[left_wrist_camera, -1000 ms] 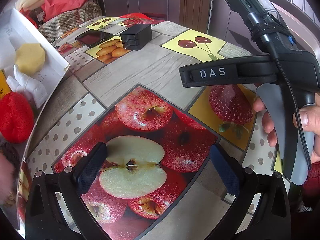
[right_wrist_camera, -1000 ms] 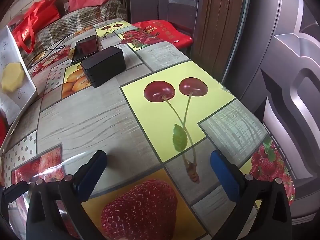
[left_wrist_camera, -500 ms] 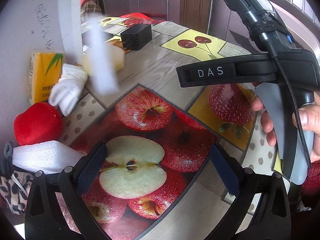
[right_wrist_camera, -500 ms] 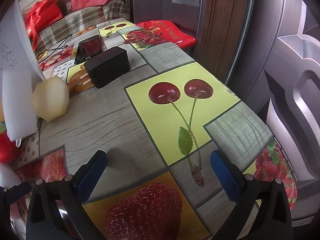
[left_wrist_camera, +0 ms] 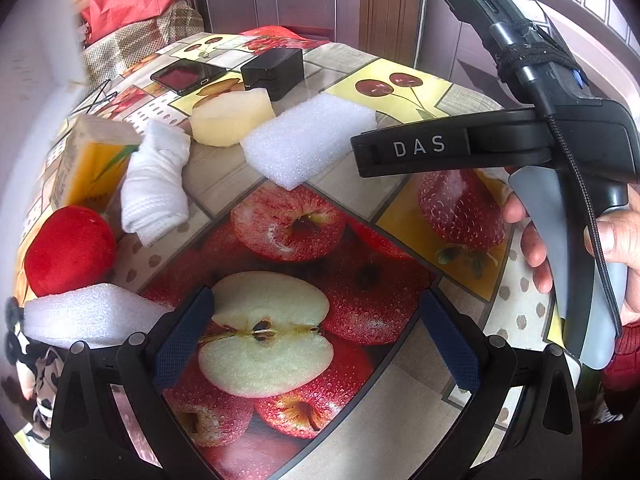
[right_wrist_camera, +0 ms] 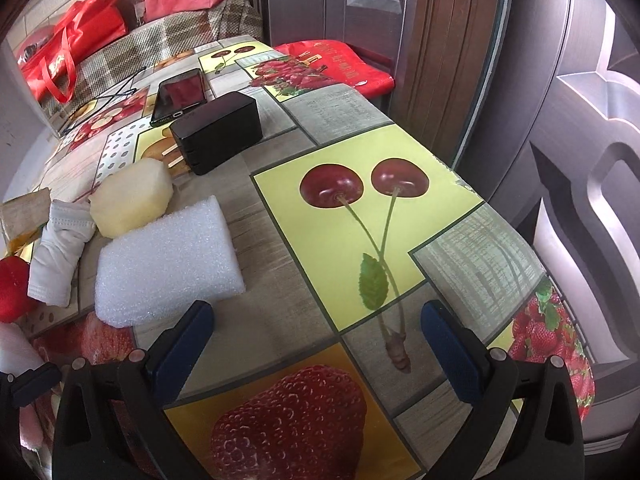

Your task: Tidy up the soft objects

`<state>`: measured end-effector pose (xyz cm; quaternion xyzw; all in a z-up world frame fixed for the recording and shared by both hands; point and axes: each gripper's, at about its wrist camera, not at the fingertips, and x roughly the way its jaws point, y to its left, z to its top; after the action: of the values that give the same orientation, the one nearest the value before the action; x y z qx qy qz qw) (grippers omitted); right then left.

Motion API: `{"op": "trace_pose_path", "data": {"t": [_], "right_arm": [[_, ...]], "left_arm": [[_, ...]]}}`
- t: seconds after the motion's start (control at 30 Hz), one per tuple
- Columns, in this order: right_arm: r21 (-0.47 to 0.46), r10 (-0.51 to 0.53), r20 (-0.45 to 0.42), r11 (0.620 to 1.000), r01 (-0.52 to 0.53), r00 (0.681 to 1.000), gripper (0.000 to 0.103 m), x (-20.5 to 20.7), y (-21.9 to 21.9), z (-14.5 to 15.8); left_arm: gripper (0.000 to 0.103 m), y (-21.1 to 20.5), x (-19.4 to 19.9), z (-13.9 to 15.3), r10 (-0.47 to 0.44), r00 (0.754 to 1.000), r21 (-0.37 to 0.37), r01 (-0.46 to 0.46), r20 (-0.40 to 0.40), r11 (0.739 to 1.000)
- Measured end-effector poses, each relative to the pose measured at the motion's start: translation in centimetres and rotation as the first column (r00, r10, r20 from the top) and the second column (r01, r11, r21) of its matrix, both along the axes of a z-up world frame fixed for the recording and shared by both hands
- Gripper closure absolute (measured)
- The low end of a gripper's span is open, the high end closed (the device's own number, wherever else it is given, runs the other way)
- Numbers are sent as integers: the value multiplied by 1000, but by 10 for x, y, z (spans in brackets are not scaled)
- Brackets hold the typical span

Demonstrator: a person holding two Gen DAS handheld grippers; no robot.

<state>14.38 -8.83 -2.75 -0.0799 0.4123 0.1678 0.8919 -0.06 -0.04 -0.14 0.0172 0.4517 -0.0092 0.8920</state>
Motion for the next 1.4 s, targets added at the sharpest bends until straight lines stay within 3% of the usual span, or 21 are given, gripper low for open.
{"op": "trace_pose_path", "data": {"t": [1.4], "right_arm": [[1, 11, -3, 1000, -11, 1000, 0, 2, 0, 2]], "left_arm": [[1, 0, 0, 0, 0, 1000, 0, 0, 0, 1000]]}}
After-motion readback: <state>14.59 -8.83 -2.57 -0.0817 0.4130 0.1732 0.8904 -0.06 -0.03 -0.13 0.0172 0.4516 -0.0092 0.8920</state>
